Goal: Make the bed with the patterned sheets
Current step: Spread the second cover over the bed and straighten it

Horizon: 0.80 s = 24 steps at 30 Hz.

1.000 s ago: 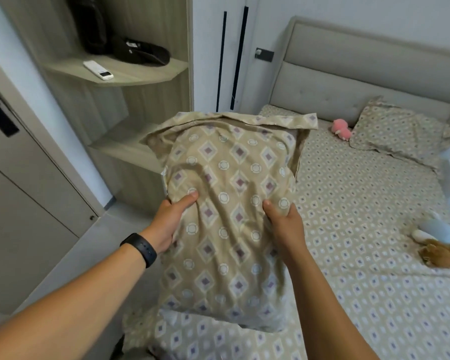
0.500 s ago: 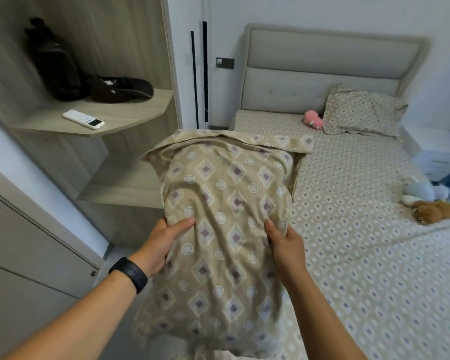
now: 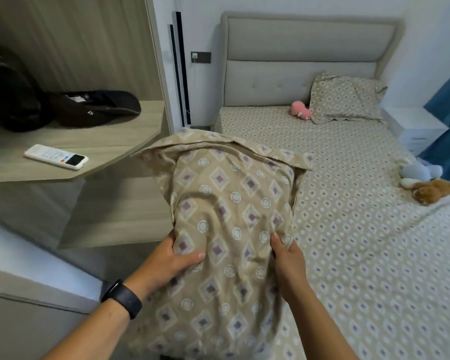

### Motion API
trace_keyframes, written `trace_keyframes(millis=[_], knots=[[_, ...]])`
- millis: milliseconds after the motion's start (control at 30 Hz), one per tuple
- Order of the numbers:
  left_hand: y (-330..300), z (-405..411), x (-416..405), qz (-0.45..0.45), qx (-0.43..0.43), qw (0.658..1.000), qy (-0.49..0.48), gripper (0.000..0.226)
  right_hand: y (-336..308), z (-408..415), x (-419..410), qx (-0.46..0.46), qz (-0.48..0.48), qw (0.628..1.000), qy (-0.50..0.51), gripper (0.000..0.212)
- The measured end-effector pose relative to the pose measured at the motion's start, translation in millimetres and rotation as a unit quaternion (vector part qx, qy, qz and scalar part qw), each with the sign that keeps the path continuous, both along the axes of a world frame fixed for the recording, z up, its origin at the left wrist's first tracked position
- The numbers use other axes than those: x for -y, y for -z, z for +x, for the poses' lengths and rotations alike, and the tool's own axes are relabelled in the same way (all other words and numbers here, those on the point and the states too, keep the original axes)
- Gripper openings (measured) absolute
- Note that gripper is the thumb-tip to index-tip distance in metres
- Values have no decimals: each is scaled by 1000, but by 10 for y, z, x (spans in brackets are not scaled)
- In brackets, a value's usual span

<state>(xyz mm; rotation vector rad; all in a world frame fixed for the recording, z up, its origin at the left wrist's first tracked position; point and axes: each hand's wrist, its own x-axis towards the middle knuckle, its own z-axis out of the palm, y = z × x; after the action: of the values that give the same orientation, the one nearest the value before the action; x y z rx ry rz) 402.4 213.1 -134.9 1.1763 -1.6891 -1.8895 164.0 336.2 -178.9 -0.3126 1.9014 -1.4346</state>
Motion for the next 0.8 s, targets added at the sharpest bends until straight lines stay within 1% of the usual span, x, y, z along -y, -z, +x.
trace_keyframes(millis=[67,233,267,333,400,567,667,733,800], knots=[[-14,101,304,-10,5,999,34,61,23,133,210,21,11,999,41,31],[-120,343,1007,-20,17,993,115,81,-59,451,749,51,21,989,139,34],[-164,299,1069,-31,21,992,121,81,-97,454,809,63,20,987,150,33],[-266,166,1253,-58,19,991,120,73,-206,426,976,97,14,980,171,29],[-352,-33,1404,-69,-1,992,110,66,-298,328,1087,106,-1,977,184,27],[-415,-600,1751,-77,-35,987,135,70,-380,-89,1309,80,-20,975,204,29],[-333,-1047,2005,-63,-30,986,154,67,-264,-412,1407,74,-18,971,225,17],[-265,-1347,2174,-55,-23,984,165,65,-199,-637,1479,84,-14,969,230,24],[-185,-1712,2354,-54,-18,984,169,67,-170,-911,1586,84,-7,970,228,26]])
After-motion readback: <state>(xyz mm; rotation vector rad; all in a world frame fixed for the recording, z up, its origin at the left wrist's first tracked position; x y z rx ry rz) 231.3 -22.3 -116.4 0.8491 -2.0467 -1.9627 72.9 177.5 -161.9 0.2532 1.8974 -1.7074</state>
